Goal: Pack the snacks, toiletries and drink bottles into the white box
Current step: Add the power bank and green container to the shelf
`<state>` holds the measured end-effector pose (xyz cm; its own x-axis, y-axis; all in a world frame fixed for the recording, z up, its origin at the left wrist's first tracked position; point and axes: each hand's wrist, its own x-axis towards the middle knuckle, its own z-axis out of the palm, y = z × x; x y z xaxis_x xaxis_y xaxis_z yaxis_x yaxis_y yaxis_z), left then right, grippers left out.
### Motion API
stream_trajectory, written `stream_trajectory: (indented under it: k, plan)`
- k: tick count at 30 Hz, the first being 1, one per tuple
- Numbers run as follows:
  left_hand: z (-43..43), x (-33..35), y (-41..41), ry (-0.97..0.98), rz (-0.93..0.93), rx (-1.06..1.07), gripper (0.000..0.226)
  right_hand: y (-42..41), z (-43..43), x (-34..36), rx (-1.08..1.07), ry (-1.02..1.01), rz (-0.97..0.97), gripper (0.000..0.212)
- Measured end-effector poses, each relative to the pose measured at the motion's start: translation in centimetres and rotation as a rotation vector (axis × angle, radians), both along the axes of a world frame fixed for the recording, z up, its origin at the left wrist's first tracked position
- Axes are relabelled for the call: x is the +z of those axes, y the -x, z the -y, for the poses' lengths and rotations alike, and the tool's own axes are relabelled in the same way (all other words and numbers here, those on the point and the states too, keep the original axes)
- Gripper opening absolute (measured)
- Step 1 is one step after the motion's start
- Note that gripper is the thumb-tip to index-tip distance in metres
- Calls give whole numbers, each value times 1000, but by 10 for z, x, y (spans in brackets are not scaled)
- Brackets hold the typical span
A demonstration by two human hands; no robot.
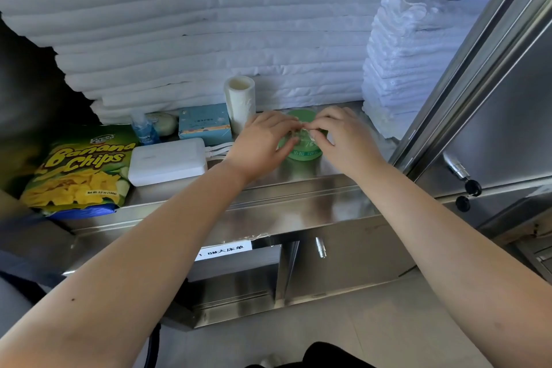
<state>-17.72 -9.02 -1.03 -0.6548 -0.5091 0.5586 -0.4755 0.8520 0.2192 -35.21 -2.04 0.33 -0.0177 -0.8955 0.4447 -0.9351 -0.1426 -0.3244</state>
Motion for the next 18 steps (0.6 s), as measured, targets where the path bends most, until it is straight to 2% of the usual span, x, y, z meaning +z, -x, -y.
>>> stream_trajectory:
  k: [4, 7, 12, 18]
  plan:
    - [-6, -3, -6, 43, 175, 19, 46, 10, -4, -6, 58, -90, 50, 31]
    - [-15, -1, -12, 62, 131, 42, 44, 10, -6, -8, 112, -133, 85, 38]
    - [-28, -6, -51, 153, 46, 112, 39, -16, 2, -6, 257, -137, 96, 39]
    - [-28, -3, -76, 143, 62, 176, 38, -40, 14, -6, 306, -131, 84, 39]
